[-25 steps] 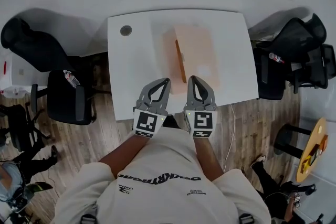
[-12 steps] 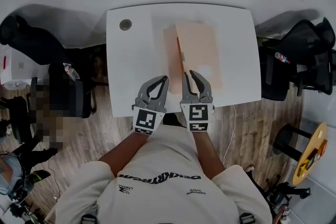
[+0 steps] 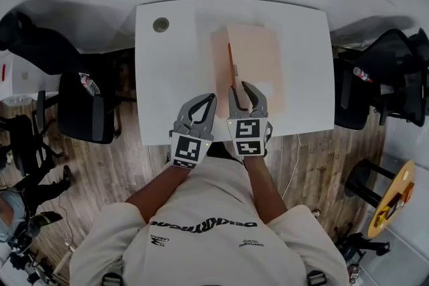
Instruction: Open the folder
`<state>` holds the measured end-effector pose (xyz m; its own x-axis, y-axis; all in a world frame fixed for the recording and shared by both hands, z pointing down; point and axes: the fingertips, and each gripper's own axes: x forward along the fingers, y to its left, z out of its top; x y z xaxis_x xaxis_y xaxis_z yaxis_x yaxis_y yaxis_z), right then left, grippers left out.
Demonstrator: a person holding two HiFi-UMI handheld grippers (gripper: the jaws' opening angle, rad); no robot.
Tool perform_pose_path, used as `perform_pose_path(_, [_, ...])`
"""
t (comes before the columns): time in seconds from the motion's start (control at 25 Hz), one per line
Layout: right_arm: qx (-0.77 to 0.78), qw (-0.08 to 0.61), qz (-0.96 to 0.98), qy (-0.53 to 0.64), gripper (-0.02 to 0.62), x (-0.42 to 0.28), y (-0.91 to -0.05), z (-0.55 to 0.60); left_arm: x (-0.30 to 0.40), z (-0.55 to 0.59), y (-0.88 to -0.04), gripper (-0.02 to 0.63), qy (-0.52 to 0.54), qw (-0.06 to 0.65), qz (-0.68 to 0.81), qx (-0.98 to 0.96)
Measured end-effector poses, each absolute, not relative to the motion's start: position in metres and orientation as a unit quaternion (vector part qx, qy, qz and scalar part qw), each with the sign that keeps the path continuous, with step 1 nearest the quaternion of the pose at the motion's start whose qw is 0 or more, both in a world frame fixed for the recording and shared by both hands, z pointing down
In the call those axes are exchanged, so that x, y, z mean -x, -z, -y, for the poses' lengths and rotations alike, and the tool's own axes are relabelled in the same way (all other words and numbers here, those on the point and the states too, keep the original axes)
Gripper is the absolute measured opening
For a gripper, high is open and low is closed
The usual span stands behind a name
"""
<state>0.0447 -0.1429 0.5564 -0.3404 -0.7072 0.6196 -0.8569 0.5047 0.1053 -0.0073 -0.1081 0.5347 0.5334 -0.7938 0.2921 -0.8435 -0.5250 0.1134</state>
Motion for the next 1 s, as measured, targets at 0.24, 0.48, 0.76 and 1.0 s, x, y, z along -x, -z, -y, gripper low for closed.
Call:
perform_pose_path(0.24, [-0.477, 0.346, 0.798, -0.124, 0.120, -0.044, -0.573, 0.146, 0.006, 0.111, -0.544, -0.001, -0.109, 0.128, 0.470, -0.866])
perform_pose_path(0.48, [-0.471, 0.369, 0.790, -0.139, 0.126, -0.045, -0.590, 0.146, 0.007, 0.113, -0.567, 0.000, -0.115, 0.158, 0.471, -0.860])
perform_pose_path(0.76, [-0.486, 0.352, 0.787, -0.143, 0.055, -0.050, -0.586, 0.149, -0.002, 0.115, -0.585, 0.000, -0.127, 0.166, 0.461, -0.863])
perform_pose_path(1.0, [-0.493, 0.353, 0.783, -0.138, 0.041, -0.052, -0.581, 0.149, -0.007, 0.116, -0.592, 0.000, -0.133, 0.168, 0.453, -0.865])
